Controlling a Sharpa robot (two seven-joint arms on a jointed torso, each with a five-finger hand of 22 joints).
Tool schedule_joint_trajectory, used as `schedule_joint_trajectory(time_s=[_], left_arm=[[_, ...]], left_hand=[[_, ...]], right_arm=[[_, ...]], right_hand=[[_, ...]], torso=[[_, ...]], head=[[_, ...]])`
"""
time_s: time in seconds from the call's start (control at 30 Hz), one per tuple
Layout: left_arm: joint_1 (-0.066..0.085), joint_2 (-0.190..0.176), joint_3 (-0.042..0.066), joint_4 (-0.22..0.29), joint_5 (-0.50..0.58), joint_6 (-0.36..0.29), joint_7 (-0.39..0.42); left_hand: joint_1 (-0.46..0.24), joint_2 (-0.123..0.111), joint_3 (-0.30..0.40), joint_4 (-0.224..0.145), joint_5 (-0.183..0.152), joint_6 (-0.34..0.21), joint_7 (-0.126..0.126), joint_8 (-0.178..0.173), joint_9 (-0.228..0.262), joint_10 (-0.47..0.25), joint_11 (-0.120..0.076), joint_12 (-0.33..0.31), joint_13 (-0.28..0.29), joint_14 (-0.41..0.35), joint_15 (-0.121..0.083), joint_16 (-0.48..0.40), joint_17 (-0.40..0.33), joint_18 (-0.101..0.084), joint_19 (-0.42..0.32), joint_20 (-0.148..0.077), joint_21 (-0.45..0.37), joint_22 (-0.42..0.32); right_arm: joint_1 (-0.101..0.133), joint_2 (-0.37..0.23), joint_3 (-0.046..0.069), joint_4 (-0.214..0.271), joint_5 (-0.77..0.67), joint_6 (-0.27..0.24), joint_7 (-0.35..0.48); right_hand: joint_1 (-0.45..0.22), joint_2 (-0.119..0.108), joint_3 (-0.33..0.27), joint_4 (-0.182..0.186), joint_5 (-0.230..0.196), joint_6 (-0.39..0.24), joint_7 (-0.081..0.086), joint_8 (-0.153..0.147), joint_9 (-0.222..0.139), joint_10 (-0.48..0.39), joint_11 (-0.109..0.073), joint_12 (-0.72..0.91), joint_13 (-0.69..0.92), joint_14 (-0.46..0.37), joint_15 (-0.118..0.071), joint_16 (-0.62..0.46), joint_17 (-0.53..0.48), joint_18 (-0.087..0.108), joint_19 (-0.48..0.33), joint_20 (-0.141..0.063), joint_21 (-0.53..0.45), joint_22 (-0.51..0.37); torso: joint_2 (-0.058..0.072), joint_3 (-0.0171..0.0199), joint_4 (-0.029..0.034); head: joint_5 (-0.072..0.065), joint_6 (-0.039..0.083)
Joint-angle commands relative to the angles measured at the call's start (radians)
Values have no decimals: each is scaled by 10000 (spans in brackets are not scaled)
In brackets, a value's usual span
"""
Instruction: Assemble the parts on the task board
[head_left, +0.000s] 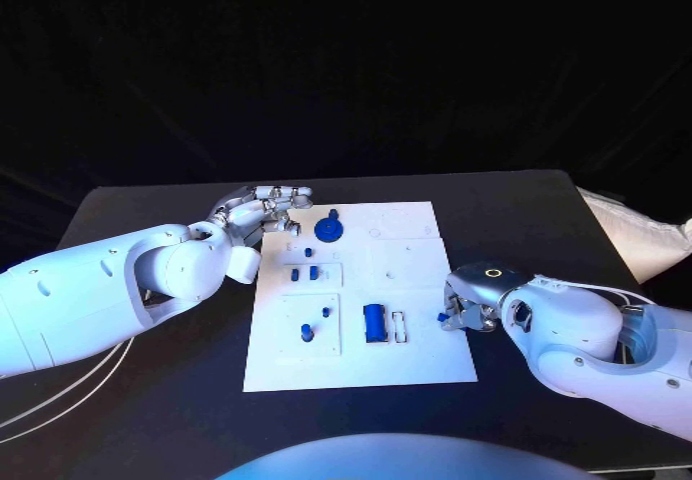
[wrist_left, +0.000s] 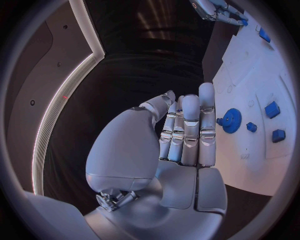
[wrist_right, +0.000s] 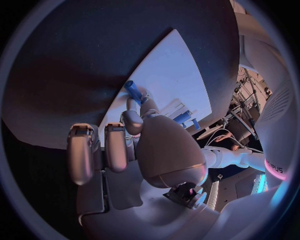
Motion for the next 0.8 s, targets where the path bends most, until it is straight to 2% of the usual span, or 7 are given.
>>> schedule_joint_trajectory(time_s=[0.03,0.23,0.33,0.43,0.6,0.73,0.8], left_arm=[[2,19,7,3,32,201,3],[2,51,7,-11,29,212,-5],[2,67,7,-21,27,215,-10],[2,77,7,-24,26,211,-13],[1,87,7,-14,25,203,-14],[1,85,6,-7,25,196,-12],[1,82,6,-5,25,194,-11]], left_hand=[[13,96,-50,-7,39,-69,-26,59,-14,-91,2,27,13,-56,8,-35,-8,186,-64,1,-30,-9],[16,96,-52,-10,40,-73,-25,60,-14,-96,3,29,13,-62,8,-40,-21,190,-70,2,-49,-20],[16,96,-52,-10,40,-73,-25,60,-14,-96,3,29,13,-62,8,-40,-21,190,-70,2,-49,-20],[16,96,-52,-10,40,-73,-25,60,-14,-96,3,29,13,-62,8,-40,-21,190,-70,2,-49,-20],[23,96,-53,-16,41,-83,-23,59,-16,-108,5,31,12,-67,8,-41,-27,192,-74,2,-61,-28],[23,96,-53,-16,41,-83,-23,59,-16,-108,5,31,12,-67,8,-41,-27,192,-74,2,-61,-28],[23,96,-53,-16,41,-83,-23,59,-16,-108,5,31,12,-67,8,-41,-27,192,-74,2,-61,-28]], right_arm=[[-143,-6,-130,-187,-668,1411,-208],[-188,140,-136,-296,-662,1413,-217],[-224,169,-138,-336,-572,1324,-218],[-244,198,-139,-381,-430,1188,-220],[-257,264,-143,-482,-88,994,-234],[-267,276,-146,-491,318,159,-251],[-270,266,-146,-445,586,-474,-249]], right_hand=[[76,-6,-7,-44,-75,46,-1,-39,-56,-36,-43,-73,-21,539,-56,-36,98,-115,20,-48,-11,1022],[-21,-41,13,0,229,56,5,-74,-65,-40,-36,-107,-31,536,-47,-47,103,-113,12,-38,-22,1014],[41,-42,128,-20,945,55,1,-123,-83,-76,-47,-199,-75,534,-57,-64,97,-109,5,-50,-33,1004],[129,-39,278,-41,1564,72,-18,-162,-100,-73,-67,-214,-73,540,-72,-61,118,-111,13,-57,-30,1014],[189,-70,499,-36,2155,104,-31,-203,-118,-78,-80,-264,-92,547,-82,-57,141,-117,29,-70,-20,1035],[306,-20,902,-26,3062,176,-79,-209,-112,7,-129,-168,-23,580,-123,35,273,-143,108,-98,48,1146],[309,-31,1042,-8,3106,200,-95,-205,-105,46,-137,-122,7,591,-130,69,320,-155,139,-108,76,1190]], torso=[[-9,-1,-8],[-8,0,5],[1,-2,17],[-7,-15,-1],[-7,-25,4],[-5,-12,-3],[-10,-9,-13]], head=[[-19,12],[-33,26],[-46,43],[-45,56],[-53,67],[-40,84],[-31,85]])
